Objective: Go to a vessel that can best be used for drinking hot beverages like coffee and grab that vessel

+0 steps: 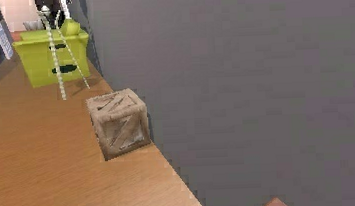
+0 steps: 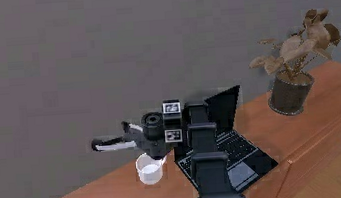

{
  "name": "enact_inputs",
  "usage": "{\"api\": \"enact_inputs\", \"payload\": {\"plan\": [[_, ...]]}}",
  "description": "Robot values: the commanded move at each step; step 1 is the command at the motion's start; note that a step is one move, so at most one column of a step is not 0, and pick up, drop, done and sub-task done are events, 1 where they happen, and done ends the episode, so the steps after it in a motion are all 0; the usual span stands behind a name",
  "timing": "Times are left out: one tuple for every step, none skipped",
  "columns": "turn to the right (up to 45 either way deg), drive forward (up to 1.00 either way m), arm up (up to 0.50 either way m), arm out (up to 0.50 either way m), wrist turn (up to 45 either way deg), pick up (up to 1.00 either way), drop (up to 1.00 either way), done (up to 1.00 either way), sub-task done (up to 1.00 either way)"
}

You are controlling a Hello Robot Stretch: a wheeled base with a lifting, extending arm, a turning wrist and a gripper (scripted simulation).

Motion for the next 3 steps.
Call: {"api": "enact_inputs", "payload": {"plan": [[0.0, 0.00, 0.00, 0.00, 18.0, 0.00, 0.00, 0.00, 0.00], [0.0, 0.00, -0.30, 0.00, 0.0, 0.00, 0.00, 0.00, 0.00], [0.0, 0.00, 0.00, 0.00, 0.0, 1.00, 0.00, 0.00, 0.00]]}}
